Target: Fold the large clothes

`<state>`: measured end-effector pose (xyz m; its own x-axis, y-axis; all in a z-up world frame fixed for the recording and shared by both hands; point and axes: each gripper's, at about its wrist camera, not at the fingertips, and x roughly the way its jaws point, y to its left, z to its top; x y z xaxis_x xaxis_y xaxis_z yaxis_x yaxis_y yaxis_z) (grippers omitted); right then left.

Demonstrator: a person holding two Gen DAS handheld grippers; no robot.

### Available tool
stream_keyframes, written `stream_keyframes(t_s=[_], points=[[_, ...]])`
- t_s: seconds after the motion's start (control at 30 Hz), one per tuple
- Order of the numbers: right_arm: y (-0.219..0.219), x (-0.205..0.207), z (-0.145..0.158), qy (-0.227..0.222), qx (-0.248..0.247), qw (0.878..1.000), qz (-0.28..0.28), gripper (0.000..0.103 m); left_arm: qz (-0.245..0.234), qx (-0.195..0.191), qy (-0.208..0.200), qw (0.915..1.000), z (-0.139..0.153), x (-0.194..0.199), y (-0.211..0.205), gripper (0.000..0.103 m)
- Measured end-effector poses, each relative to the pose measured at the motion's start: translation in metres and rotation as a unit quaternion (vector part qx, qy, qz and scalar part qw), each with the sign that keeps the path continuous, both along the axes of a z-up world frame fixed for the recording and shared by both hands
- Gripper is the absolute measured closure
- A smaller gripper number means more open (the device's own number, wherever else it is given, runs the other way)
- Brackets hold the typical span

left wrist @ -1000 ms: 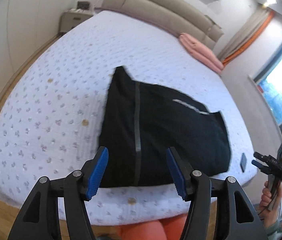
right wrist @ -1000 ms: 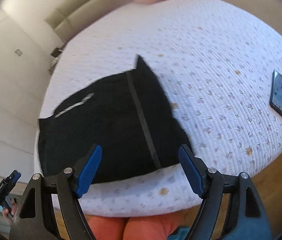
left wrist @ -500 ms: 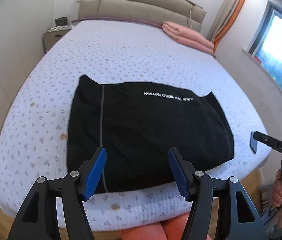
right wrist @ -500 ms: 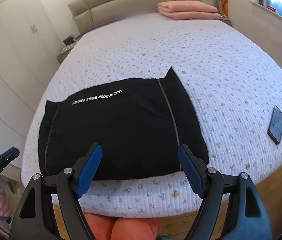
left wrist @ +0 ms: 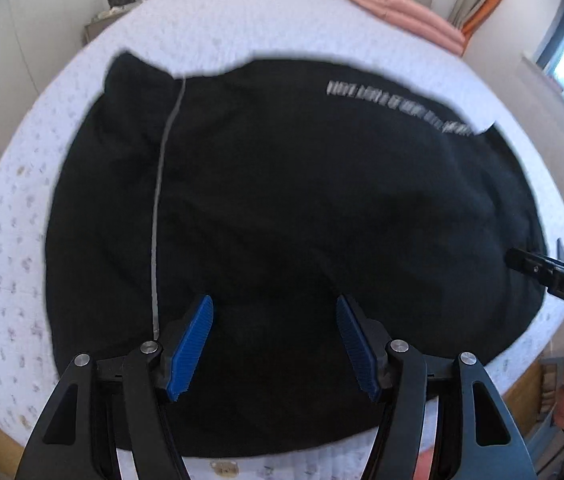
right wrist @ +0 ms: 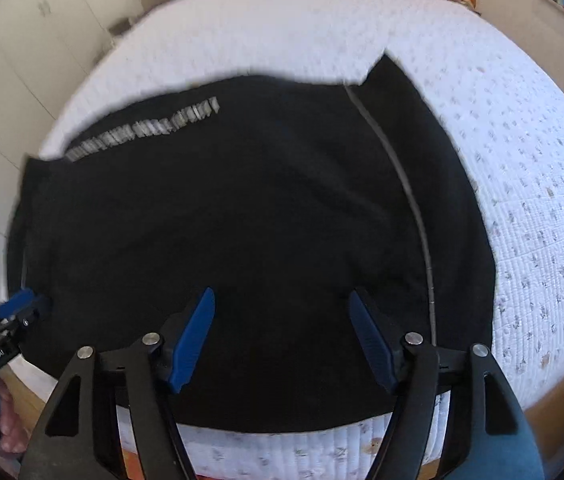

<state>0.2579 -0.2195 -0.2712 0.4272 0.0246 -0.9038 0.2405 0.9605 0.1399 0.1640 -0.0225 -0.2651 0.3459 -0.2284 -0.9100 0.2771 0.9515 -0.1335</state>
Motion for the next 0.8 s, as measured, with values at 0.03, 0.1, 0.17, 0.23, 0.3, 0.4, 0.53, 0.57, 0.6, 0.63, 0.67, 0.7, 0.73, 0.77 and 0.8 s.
stream_keyframes(t_s=[0.03,0.1,0.17,0.23,0.3,0.4,0.53,0.57,0.6,0.63,0.67,0.7,0.73,0.77,0.8], points=[[0.004,0.003,-0.01,0.012,-0.012,1.0,0.008,0.029,0.002,-0.002,0.006,1.0,-0.006,0.002,0.0,0.035],[0.012,0.005,-0.021,0.017,-0.039,0.999,0.021,0.029,0.006,-0.011,0.012,0.9999,-0.013,0.007,0.002,0.035],[0.014,0.004,-0.025,0.013,-0.044,0.999,0.018,0.029,0.007,-0.016,0.014,0.9997,-0.011,0.008,0.003,0.035],[0.011,0.003,-0.024,0.012,-0.036,0.999,0.015,0.029,0.005,-0.016,0.009,0.9998,-0.007,0.006,0.004,0.035],[0.007,-0.002,-0.017,0.003,-0.026,1.0,0.011,0.029,0.001,-0.015,-0.004,0.9999,0.002,-0.002,0.004,0.035],[0.002,-0.019,0.004,-0.021,-0.007,1.0,0.004,0.029,-0.011,-0.024,-0.026,0.9993,0.028,-0.02,0.002,0.034],[0.006,-0.05,0.052,-0.068,-0.029,0.997,-0.009,0.023,-0.035,0.001,-0.107,0.9937,0.087,-0.055,-0.011,0.034],[0.007,-0.056,0.063,-0.078,-0.035,0.996,-0.011,0.021,-0.041,0.01,-0.128,0.9909,0.104,-0.064,-0.016,0.034],[0.009,-0.062,0.075,-0.087,-0.038,0.995,-0.013,0.018,-0.042,0.016,-0.142,0.9888,0.118,-0.068,-0.02,0.034],[0.011,-0.071,0.089,-0.099,-0.04,0.994,-0.016,0.017,-0.043,0.022,-0.158,0.9862,0.133,-0.074,-0.022,0.033],[0.013,-0.074,0.099,-0.105,-0.042,0.993,-0.018,0.017,-0.043,0.025,-0.174,0.9836,0.149,-0.081,-0.024,0.033],[0.016,-0.08,0.109,-0.112,-0.045,0.992,-0.02,0.017,-0.042,0.023,-0.184,0.9817,0.163,-0.088,-0.026,0.029],[0.02,-0.088,0.123,-0.123,-0.05,0.991,-0.022,0.017,-0.039,0.02,-0.191,0.9806,0.173,-0.094,-0.025,0.028],[0.023,-0.09,0.132,-0.13,-0.055,0.99,-0.022,0.016,-0.038,0.015,-0.198,0.9794,0.184,-0.099,-0.023,0.027],[0.028,-0.098,0.142,-0.138,-0.063,0.988,-0.024,0.015,-0.036,0.005,-0.207,0.9778,0.197,-0.108,-0.021,0.027]])
